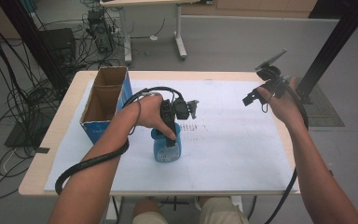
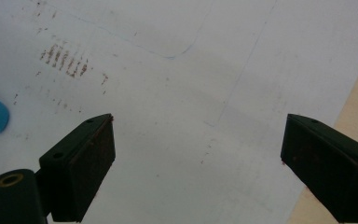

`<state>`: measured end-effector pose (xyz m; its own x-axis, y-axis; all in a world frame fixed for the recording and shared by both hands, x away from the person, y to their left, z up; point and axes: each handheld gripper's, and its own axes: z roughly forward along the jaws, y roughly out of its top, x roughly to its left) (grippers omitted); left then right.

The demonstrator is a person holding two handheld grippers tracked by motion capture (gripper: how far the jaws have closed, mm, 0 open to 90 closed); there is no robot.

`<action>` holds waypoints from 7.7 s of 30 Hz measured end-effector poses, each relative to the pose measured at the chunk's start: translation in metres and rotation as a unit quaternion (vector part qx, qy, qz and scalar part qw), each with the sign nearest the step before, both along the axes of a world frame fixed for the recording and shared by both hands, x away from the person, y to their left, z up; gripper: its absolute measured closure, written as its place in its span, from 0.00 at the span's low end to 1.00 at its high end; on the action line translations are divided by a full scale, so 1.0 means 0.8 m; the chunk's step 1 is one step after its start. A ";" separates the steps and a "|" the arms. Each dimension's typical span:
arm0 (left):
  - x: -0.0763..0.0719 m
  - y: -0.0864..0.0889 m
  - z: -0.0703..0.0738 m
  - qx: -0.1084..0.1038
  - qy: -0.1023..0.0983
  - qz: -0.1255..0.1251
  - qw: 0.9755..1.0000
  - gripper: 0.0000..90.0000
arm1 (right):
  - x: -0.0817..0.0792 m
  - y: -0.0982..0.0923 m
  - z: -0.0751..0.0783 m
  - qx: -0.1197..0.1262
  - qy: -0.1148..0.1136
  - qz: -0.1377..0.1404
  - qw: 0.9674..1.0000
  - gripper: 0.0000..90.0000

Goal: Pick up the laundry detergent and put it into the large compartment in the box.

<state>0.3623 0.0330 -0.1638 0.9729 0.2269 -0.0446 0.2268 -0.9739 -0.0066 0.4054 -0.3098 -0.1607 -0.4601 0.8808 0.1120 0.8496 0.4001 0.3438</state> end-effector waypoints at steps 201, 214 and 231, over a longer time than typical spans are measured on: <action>0.082 0.248 0.263 0.005 -0.076 0.651 0.755 0.42 | 0.001 0.032 0.012 -0.023 -0.002 0.035 0.999 0.12; 0.090 0.256 0.219 0.005 -0.064 0.649 0.758 0.42 | -0.001 0.035 0.012 -0.026 -0.003 0.035 0.999 0.12; 0.095 0.258 0.146 0.008 -0.048 0.639 0.768 0.42 | -0.003 0.043 0.010 -0.031 -0.002 0.039 0.999 0.12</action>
